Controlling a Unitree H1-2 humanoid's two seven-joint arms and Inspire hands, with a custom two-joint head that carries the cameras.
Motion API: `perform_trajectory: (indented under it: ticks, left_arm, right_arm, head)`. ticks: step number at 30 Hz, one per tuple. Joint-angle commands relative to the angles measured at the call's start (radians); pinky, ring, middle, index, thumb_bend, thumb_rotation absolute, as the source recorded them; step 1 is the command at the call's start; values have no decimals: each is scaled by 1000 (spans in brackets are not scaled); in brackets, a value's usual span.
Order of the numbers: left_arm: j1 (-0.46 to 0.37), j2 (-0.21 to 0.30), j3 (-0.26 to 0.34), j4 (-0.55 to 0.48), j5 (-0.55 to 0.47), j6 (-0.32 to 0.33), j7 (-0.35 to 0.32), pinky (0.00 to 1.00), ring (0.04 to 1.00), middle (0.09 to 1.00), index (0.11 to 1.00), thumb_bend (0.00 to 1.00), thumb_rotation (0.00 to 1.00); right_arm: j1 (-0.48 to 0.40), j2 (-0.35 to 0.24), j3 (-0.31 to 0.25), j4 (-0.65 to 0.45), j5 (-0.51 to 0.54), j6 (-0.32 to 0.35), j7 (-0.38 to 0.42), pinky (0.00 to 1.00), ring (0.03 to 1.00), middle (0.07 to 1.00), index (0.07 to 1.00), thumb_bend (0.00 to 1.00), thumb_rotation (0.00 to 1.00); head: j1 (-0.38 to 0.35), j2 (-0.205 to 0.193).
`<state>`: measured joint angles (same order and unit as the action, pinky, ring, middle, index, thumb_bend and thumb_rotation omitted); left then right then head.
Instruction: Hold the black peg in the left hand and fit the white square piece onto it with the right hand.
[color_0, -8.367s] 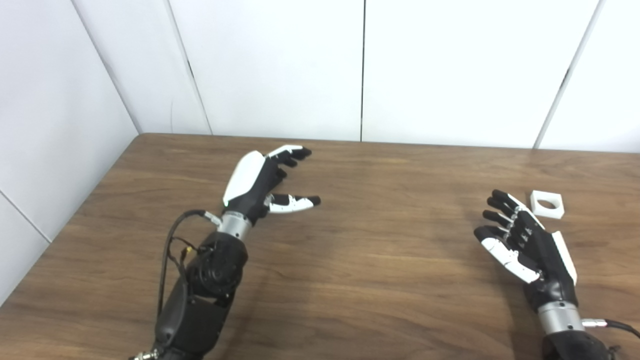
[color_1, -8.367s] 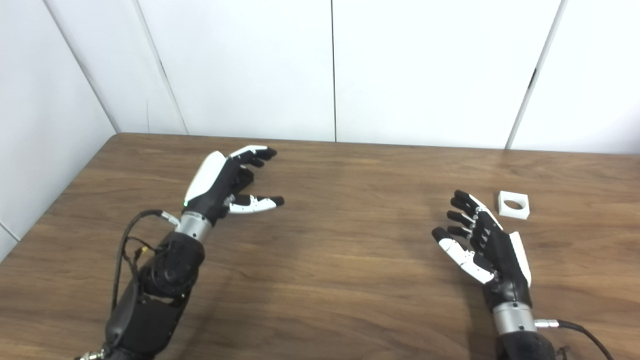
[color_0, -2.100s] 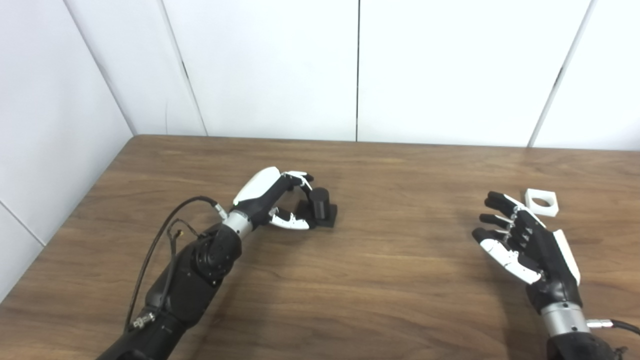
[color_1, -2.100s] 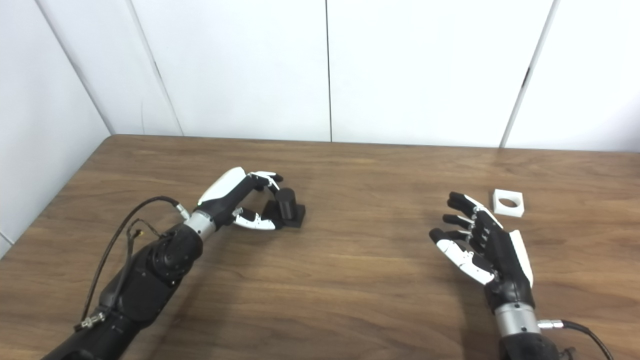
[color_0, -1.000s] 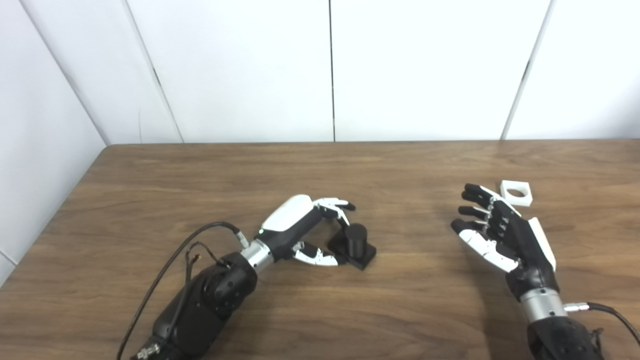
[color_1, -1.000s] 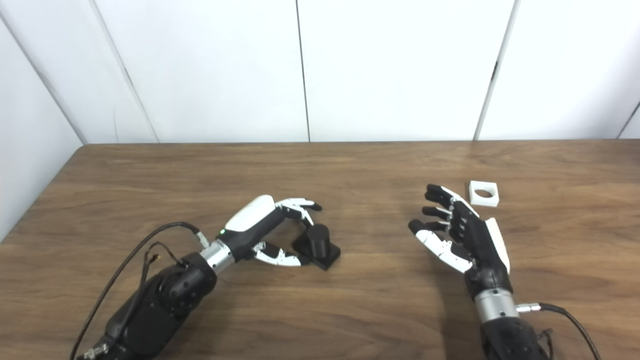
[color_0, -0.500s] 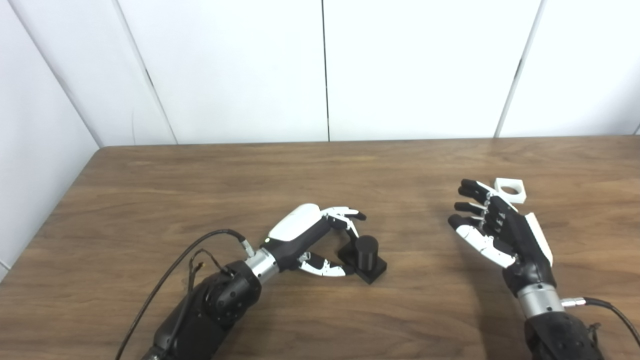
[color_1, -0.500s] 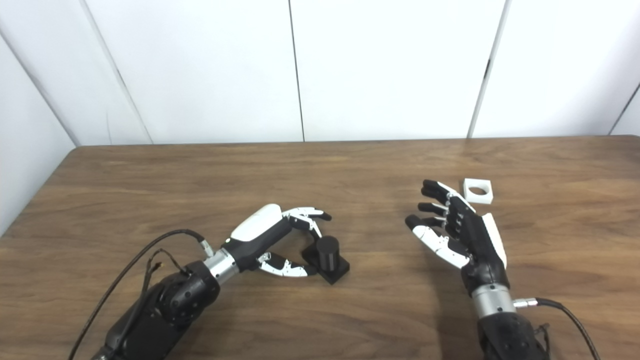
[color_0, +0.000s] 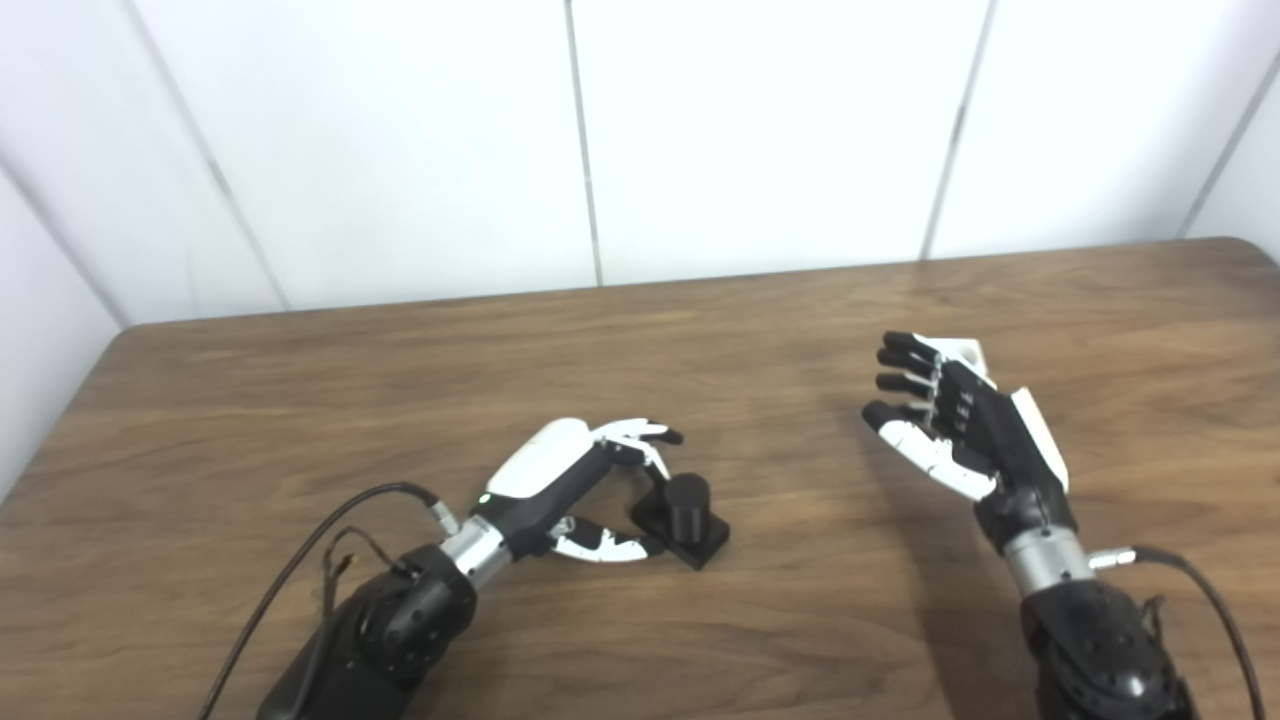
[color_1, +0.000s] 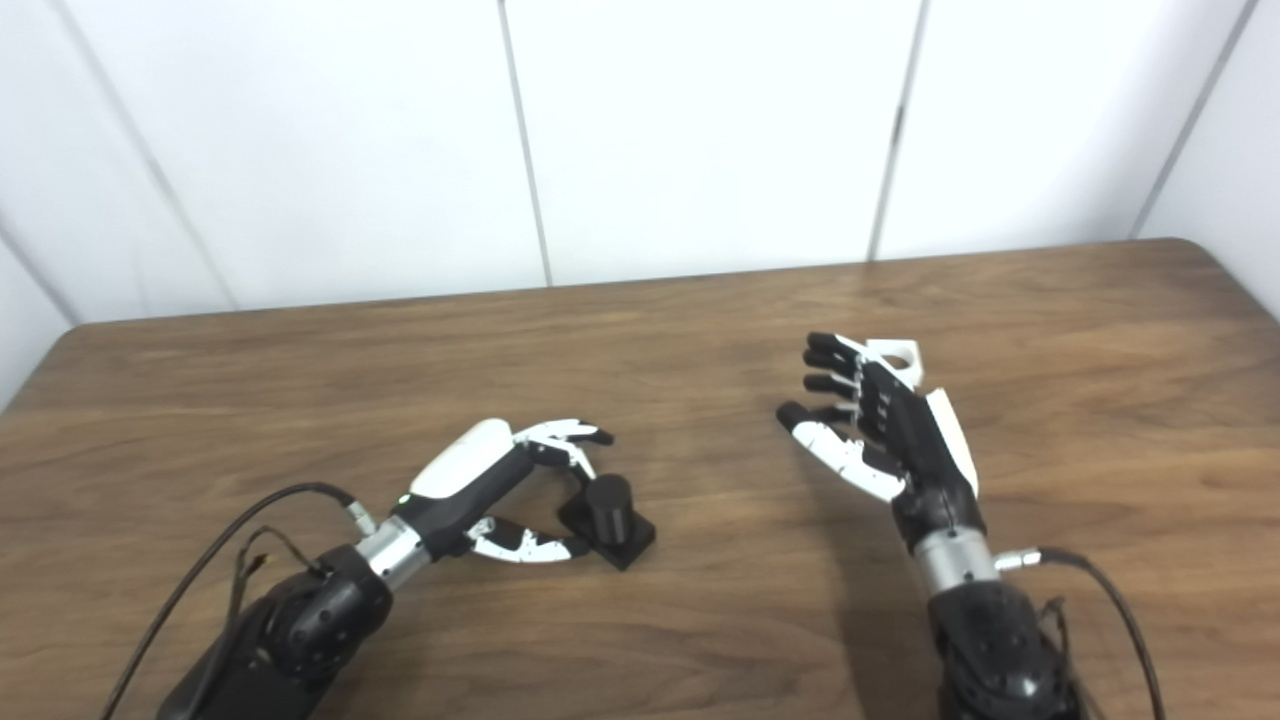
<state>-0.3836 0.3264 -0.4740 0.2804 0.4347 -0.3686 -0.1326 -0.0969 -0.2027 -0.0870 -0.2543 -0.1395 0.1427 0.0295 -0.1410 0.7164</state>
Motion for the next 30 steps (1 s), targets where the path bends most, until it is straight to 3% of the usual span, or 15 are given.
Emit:
perform_trajectory:
  ticks: [1, 6, 12, 17, 25, 30]
  left_arm:
    - [39, 20, -28, 37, 19, 24, -87, 730, 890, 860, 495, 520, 81]
    - [45, 26, -23, 32, 8, 21, -93, 732, 886, 860, 495, 520, 81]
    - [54, 32, -19, 30, -2, 11, -90, 743, 882, 853, 495, 521, 79]
    - [58, 34, -17, 28, 3, 15, -90, 748, 888, 857, 495, 520, 80]
    - [59, 33, -19, 28, 7, 12, -89, 748, 890, 860, 495, 520, 80]
    - [61, 30, -16, 36, 0, 4, -86, 750, 883, 852, 495, 521, 79]
  right_arm:
    - [-53, -46, -11, -56, -36, -17, -3, 679, 731, 757, 782, 609, 374]
    - [-96, -138, -5, -84, -155, -15, -2, 614, 716, 762, 762, 592, 297]
    - [-164, -262, 25, -69, -310, -29, 26, 561, 698, 755, 740, 610, 279]
    - [-234, -350, 48, -23, -386, -16, 70, 646, 783, 805, 728, 659, 291]
    - [-366, -418, 91, 99, -448, 12, 139, 634, 821, 839, 732, 666, 292]
    - [-439, -458, 158, 218, -498, -27, 175, 636, 828, 847, 727, 676, 323]
  head:
    - [-1, 0]
    - [-37, -4]
    - [-61, -11]
    - [-67, -15]
    - [-58, -12]
    - [-56, -13]
